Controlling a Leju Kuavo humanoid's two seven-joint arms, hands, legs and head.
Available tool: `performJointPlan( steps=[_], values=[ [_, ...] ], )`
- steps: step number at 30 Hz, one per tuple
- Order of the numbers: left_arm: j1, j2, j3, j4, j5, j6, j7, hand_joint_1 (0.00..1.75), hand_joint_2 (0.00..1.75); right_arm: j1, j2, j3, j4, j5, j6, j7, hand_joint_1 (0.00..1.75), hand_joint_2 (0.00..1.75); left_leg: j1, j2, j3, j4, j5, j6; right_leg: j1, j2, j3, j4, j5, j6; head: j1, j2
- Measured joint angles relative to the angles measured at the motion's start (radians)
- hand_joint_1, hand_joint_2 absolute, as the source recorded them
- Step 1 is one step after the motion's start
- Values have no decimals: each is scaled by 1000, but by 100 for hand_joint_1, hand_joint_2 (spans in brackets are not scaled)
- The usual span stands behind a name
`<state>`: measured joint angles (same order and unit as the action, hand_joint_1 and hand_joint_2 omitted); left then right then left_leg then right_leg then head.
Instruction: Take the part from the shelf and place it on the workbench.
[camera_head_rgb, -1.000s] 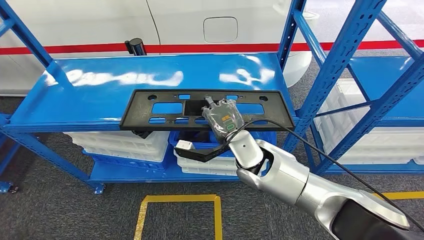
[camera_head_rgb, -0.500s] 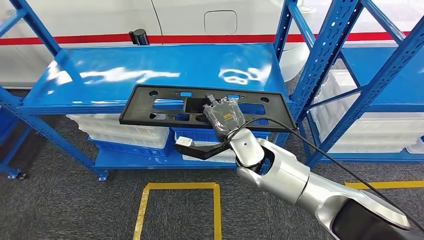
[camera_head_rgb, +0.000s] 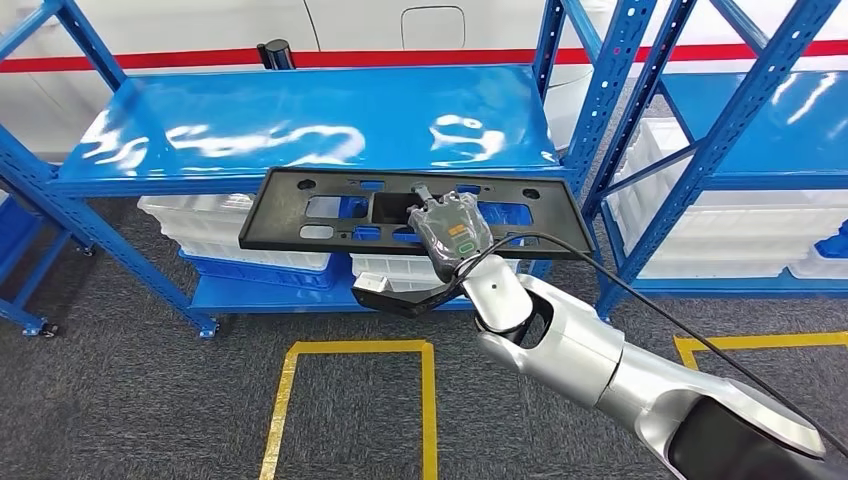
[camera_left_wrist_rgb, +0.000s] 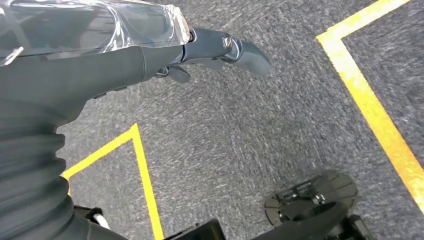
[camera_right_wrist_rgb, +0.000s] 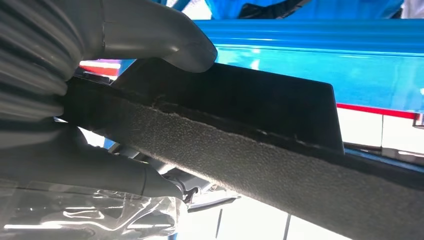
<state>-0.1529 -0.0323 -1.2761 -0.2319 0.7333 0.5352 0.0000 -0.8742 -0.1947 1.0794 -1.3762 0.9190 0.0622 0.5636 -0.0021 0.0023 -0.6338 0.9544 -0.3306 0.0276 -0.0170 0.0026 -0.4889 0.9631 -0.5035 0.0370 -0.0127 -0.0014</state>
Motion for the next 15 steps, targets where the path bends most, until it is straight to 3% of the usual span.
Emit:
performJointPlan(
  steps=[1,2,5,6,7,8,10,12,13,15],
  values=[
    [0,0,-1,0,-1,0,0,0,175,0,-1,0,-1,1,0,0,175,175,2,0,-7,5,-3,-6,0,-1,-9,2,9,-9,0,0],
    [-1,1,-2,0,-2,0,0,0,175,0,-2,0,-2,1,0,0,175,175,5,-1,-17,24,-25,-12,-1,-3,-19,2,18,-18,0,0],
    [-7,1,-6,0,-4,0,0,0,175,-1,-4,0,-7,1,0,1,175,175,10,-1,-63,191,-165,-27,0,-6,-53,3,50,-33,-1,0],
    [-10,1,-7,0,-4,0,0,0,175,-1,-5,0,-8,1,0,1,175,175,10,-1,-73,255,-197,-29,2,-6,-65,3,61,-34,-1,0],
    [-12,1,-8,0,-4,0,0,0,175,-1,-5,0,-9,0,0,1,175,175,10,-1,-72,295,-207,-29,4,-5,-78,4,71,-35,-1,0],
    [-13,1,-10,0,-4,0,0,0,175,-1,-6,0,-9,0,0,1,175,175,10,-1,-56,302,-196,-27,6,-5,-91,4,81,-35,-1,0],
    [-12,2,-13,0,-4,2,2,0,175,-3,-8,-2,-11,-3,0,2,175,175,5,-2,27,207,-148,-11,11,-3,-115,4,102,-34,-1,0],
    [-14,4,-14,0,-4,6,4,0,175,-9,-11,-5,-14,-7,0,4,175,175,-4,-3,128,54,-135,11,14,-2,-133,4,121,-29,0,0],
    [-15,5,-14,0,-3,8,4,0,175,-14,-12,-7,-15,-10,-1,4,175,175,-9,-3,155,6,-136,18,13,-3,-138,1,131,-24,0,0],
    [-17,6,-14,0,-2,11,4,0,175,-23,-14,-11,-16,-17,-1,4,175,175,-15,-4,160,-30,-127,25,8,-5,-146,-7,153,-12,0,0]
  ],
)
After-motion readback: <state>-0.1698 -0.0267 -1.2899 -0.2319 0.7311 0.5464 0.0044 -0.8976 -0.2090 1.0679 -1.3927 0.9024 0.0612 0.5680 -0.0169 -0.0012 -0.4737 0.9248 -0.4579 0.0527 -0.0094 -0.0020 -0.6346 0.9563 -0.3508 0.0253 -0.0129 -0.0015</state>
